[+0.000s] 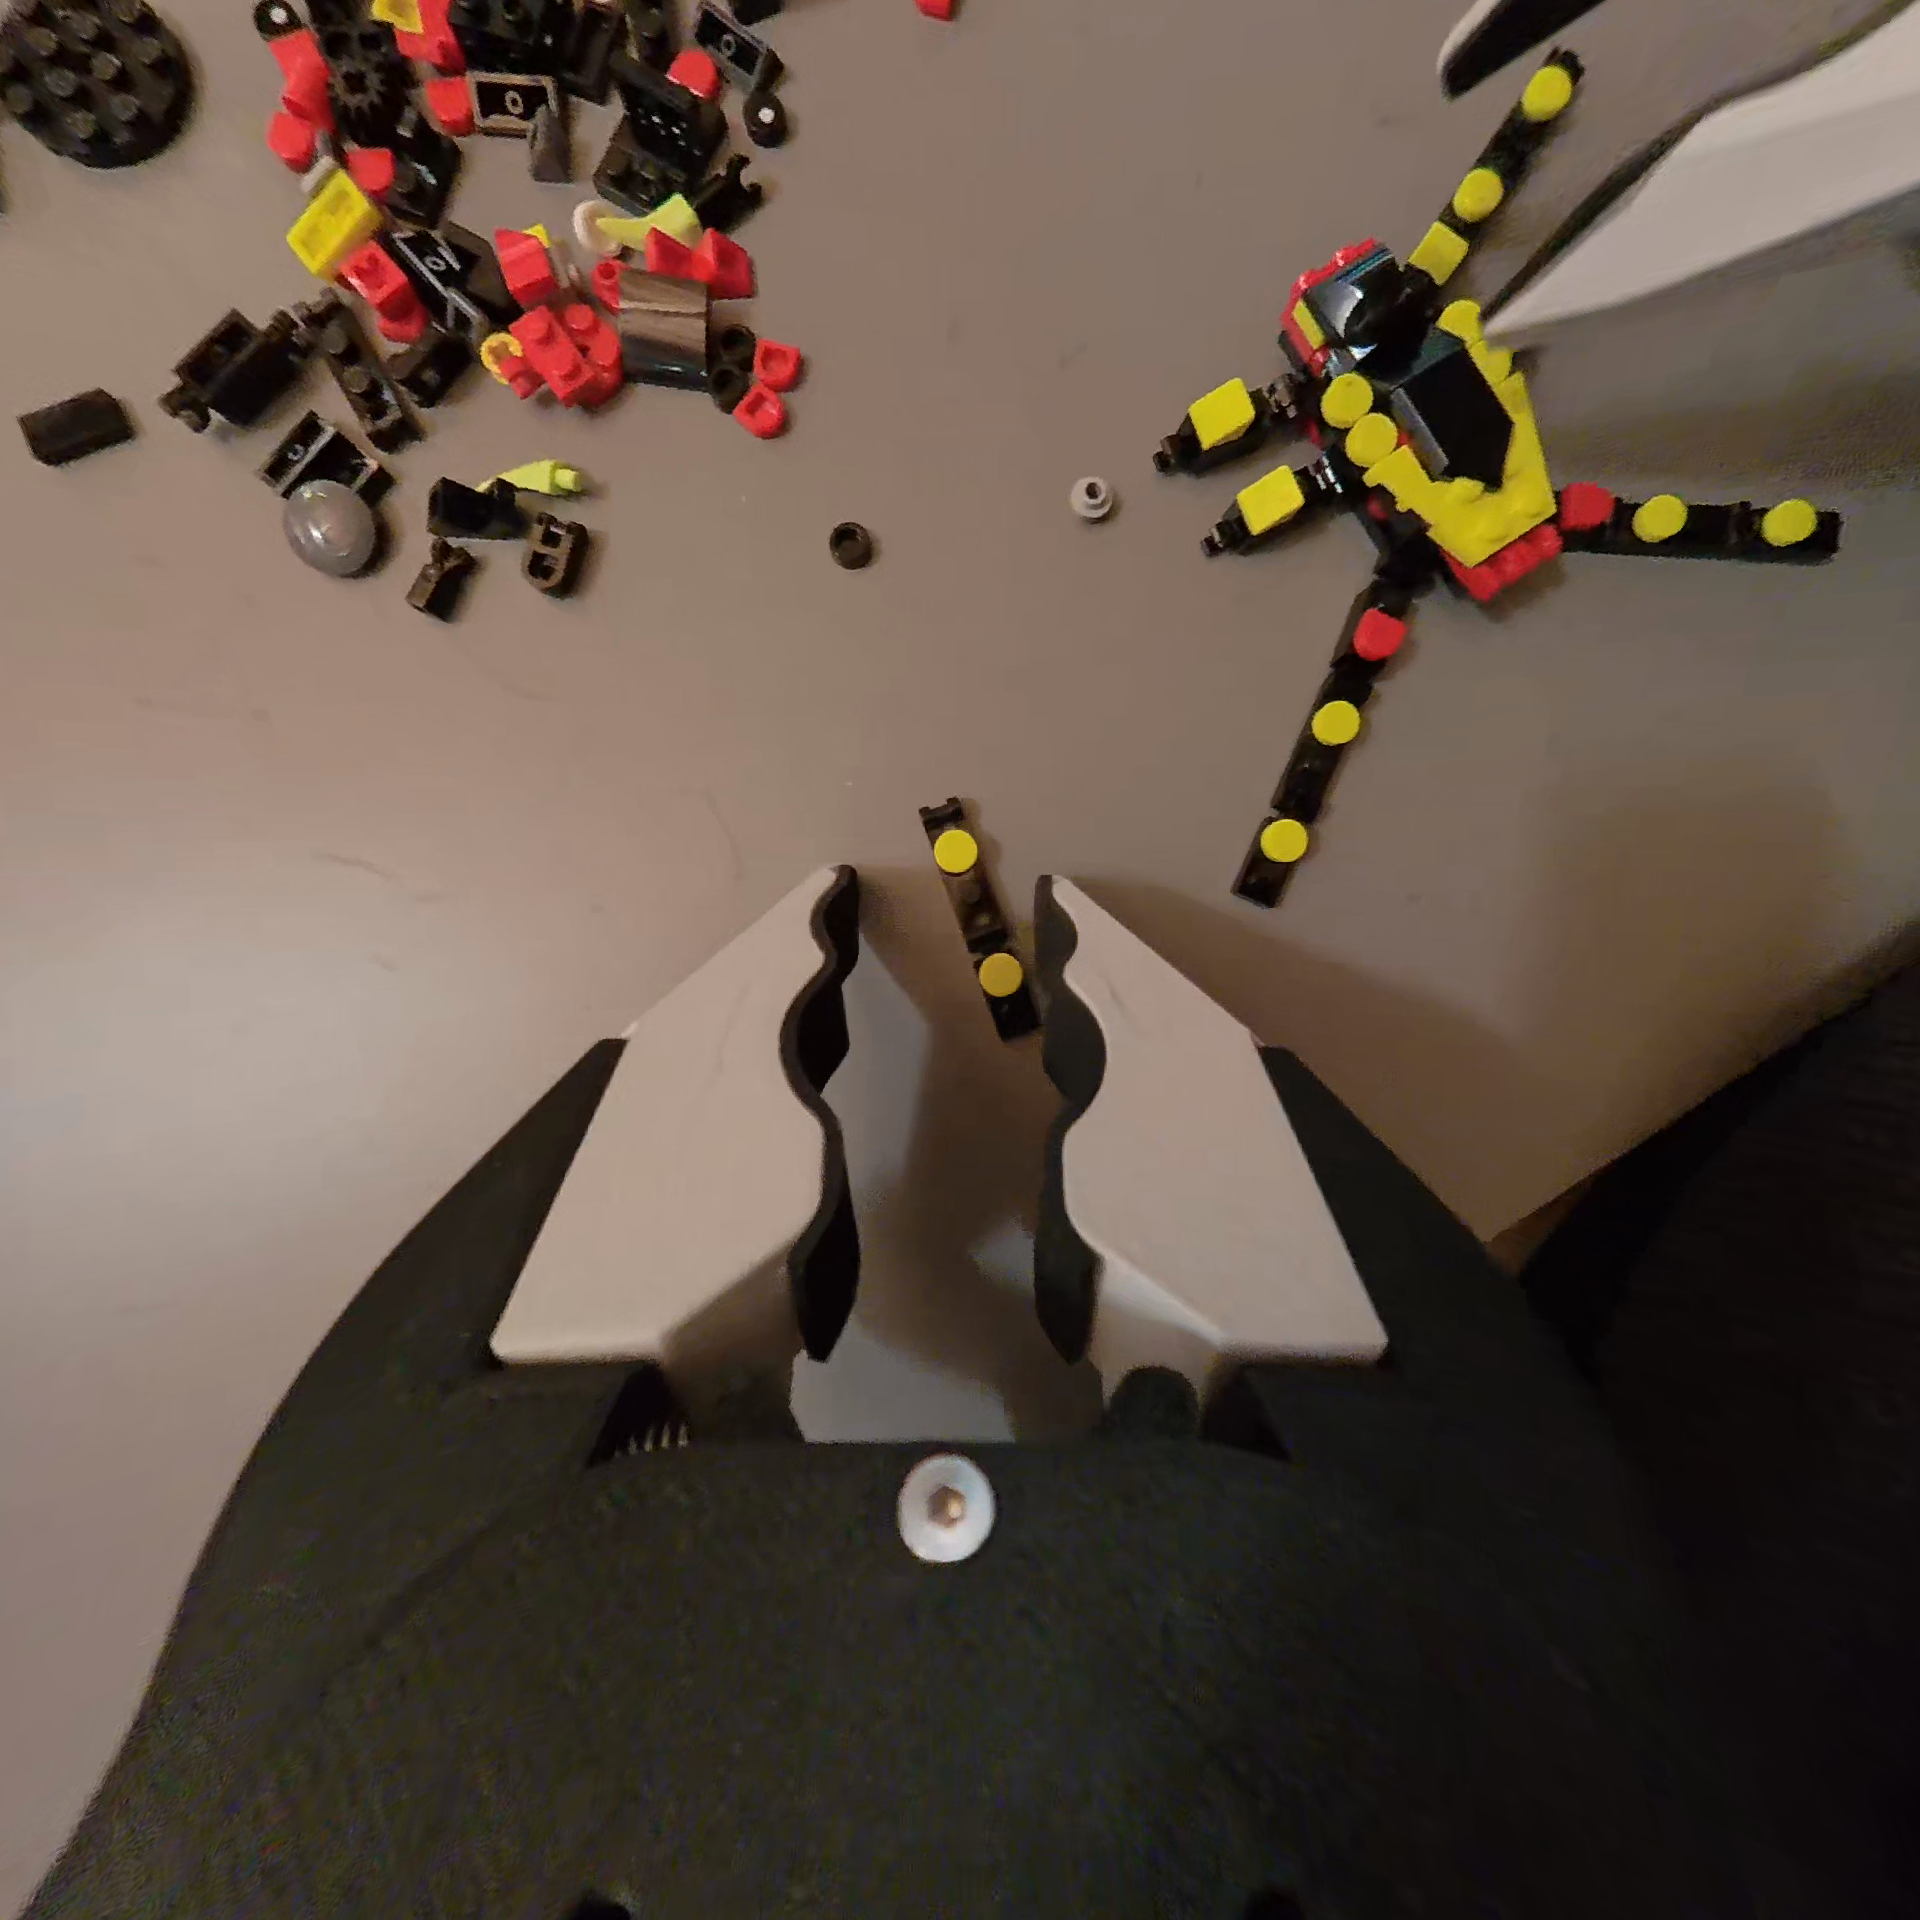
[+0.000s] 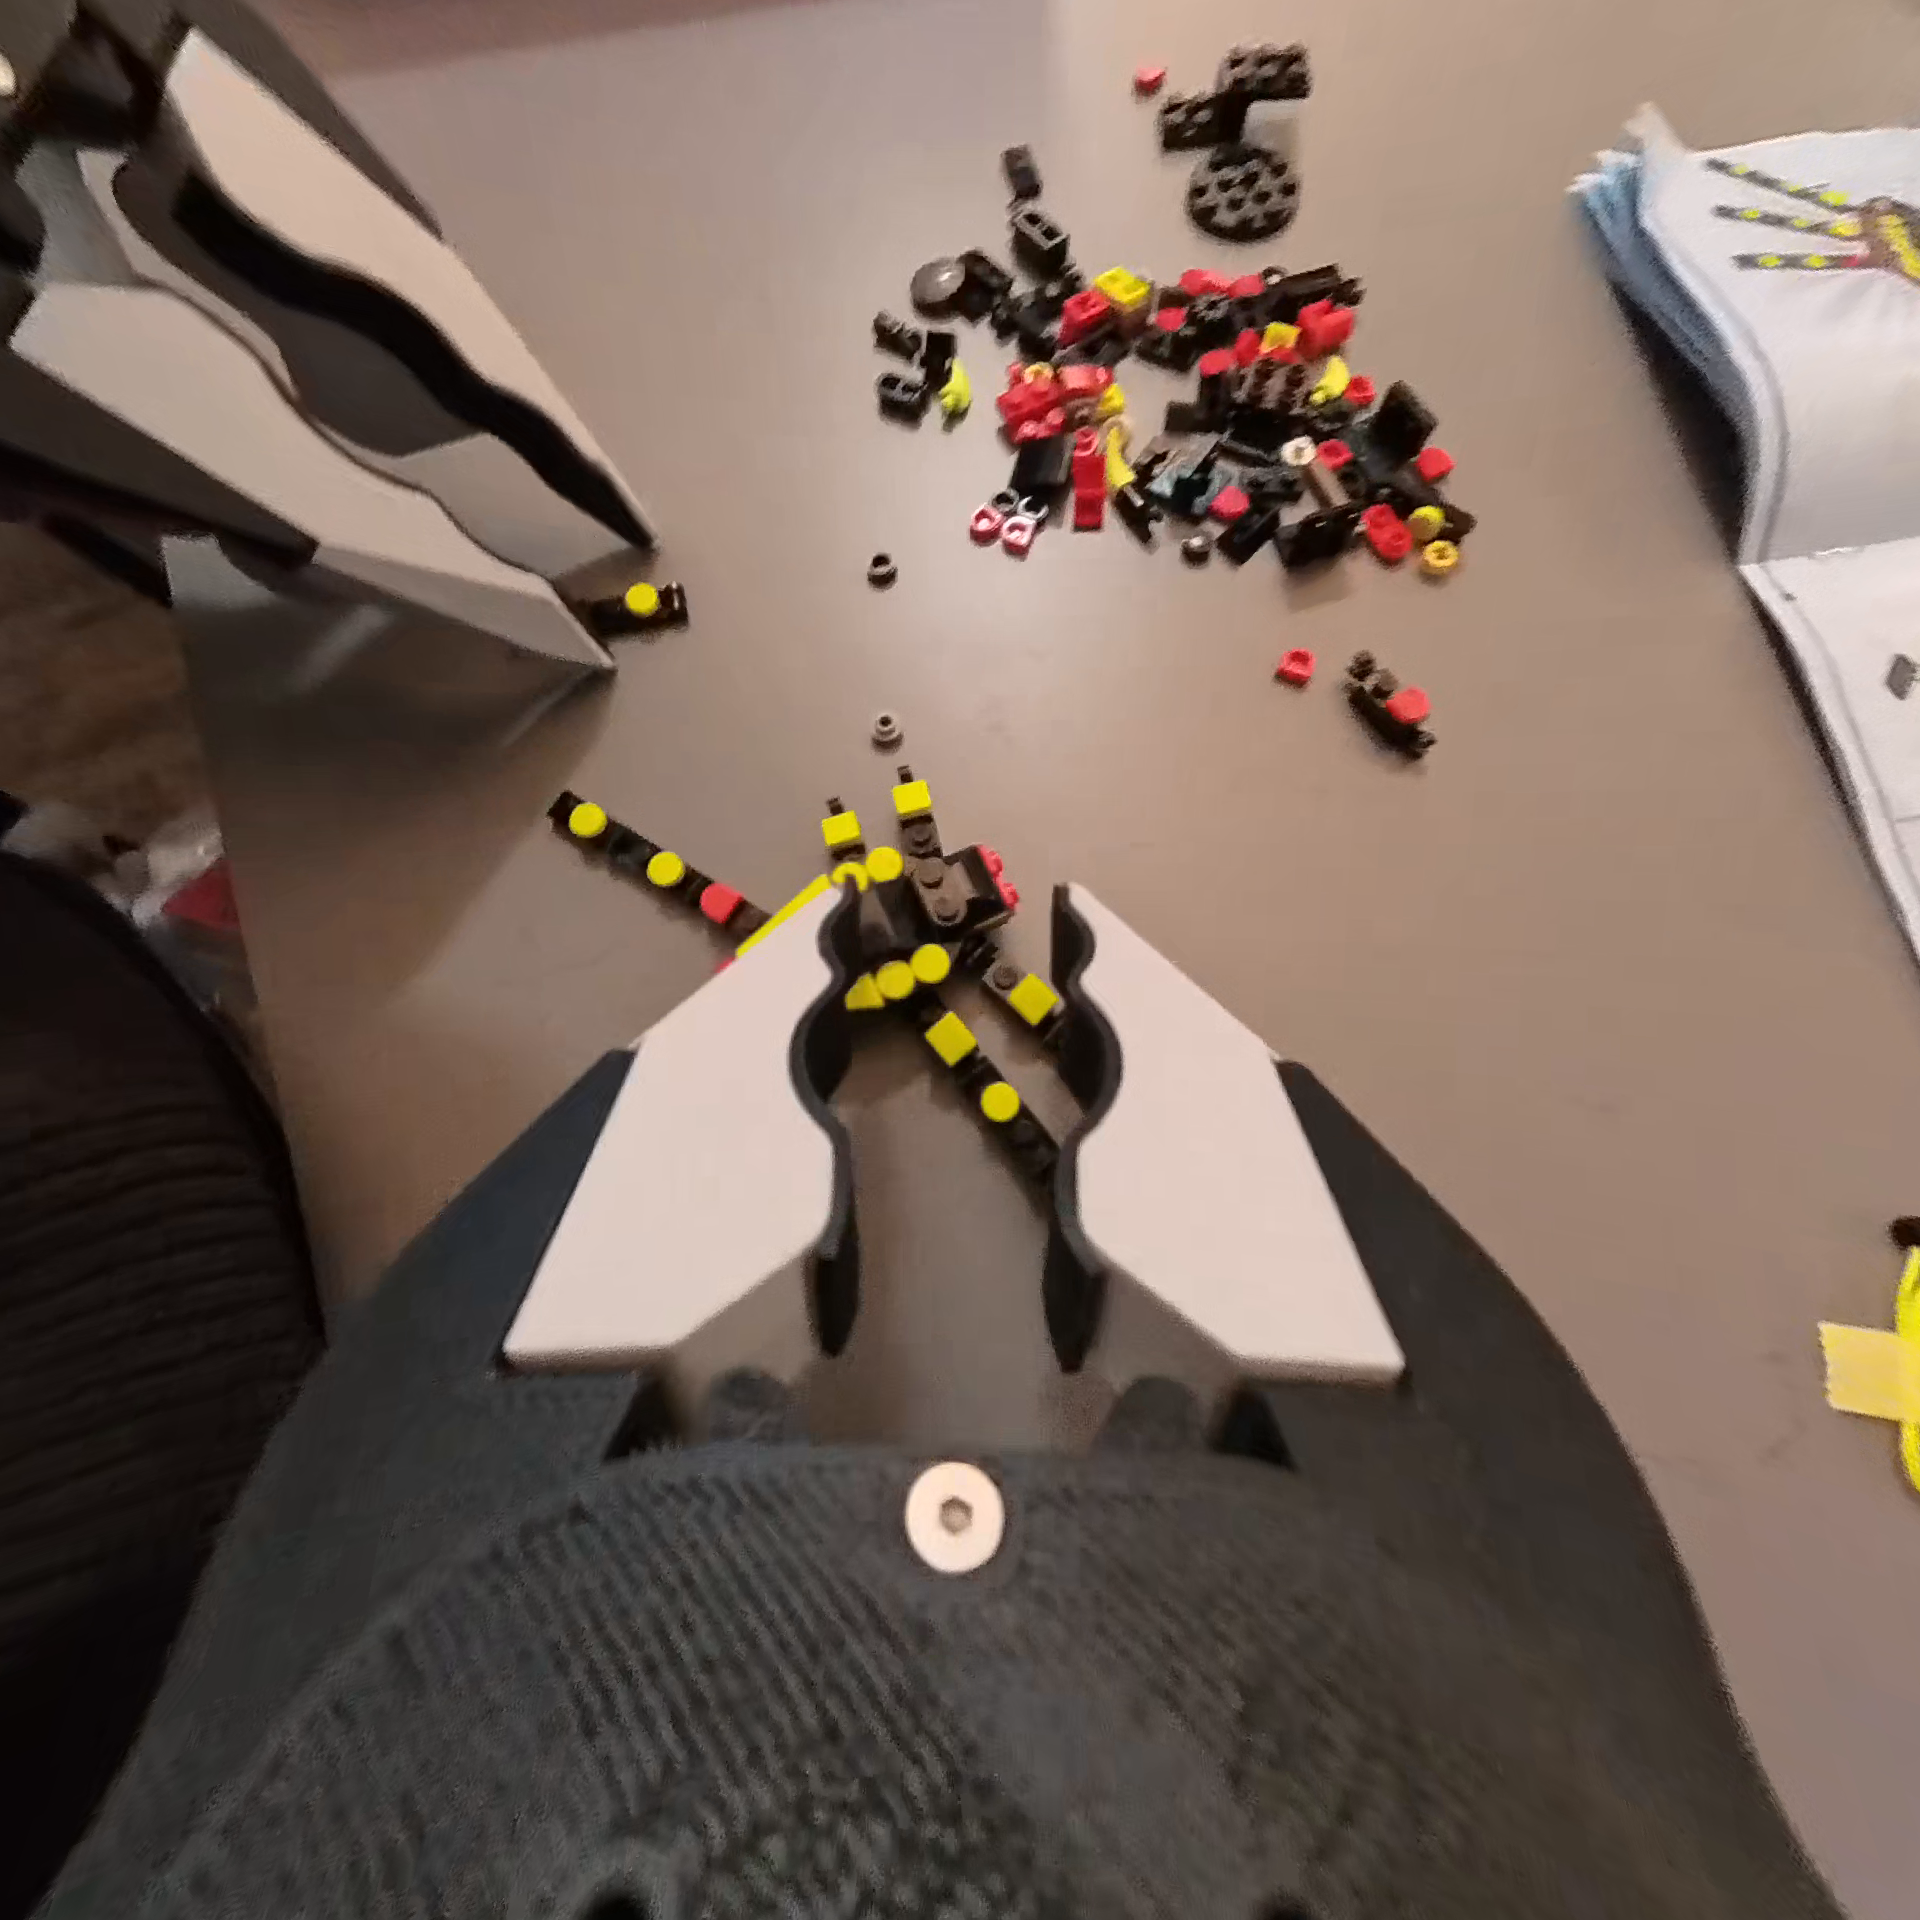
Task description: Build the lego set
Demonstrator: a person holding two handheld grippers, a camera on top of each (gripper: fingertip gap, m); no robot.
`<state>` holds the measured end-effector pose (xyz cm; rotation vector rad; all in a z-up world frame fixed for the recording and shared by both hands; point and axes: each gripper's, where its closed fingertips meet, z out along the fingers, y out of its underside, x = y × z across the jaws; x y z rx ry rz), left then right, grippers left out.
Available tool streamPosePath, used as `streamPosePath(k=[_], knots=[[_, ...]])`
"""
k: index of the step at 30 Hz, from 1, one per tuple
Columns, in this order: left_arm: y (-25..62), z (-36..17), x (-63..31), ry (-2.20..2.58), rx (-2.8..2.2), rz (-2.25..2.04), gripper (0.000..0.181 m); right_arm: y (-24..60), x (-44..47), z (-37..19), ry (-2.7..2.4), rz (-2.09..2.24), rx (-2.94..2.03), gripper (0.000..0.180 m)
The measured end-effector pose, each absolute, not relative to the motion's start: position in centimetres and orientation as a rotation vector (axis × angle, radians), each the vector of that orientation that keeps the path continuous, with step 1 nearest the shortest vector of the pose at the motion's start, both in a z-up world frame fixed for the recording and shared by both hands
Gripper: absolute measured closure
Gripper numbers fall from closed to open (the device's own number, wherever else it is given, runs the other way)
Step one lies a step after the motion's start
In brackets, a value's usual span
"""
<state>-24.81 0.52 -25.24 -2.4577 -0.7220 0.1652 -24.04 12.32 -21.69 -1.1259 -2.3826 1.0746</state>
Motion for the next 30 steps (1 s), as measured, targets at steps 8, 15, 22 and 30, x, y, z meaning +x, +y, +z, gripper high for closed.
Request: streamPosePath(k=[8, 15, 22, 30], knots=[[1.0, -25.3, -24.7, -0.702, -2.424, 0.084, 0.173, 9.5, -23.2, -21.7, -2.481, 1.139, -0.971, 0.136], [2.9, -25.2, -24.5, -0.505, -2.399, 0.049, 0.174, 8.5, -23.6, -22.8, -2.583, 0.977, -0.811, 0.166], [5.7, -25.1, -23.6, -0.263, -2.396, -0.107, 0.175, 9.2, -23.7, -24.2, -2.749, 0.822, -0.83, 0.162], [7.0, -25.1, -23.2, -0.081, -2.396, -0.187, 0.175, 9.1, -23.5, -24.3, -2.784, 0.785, -0.777, 0.163]])
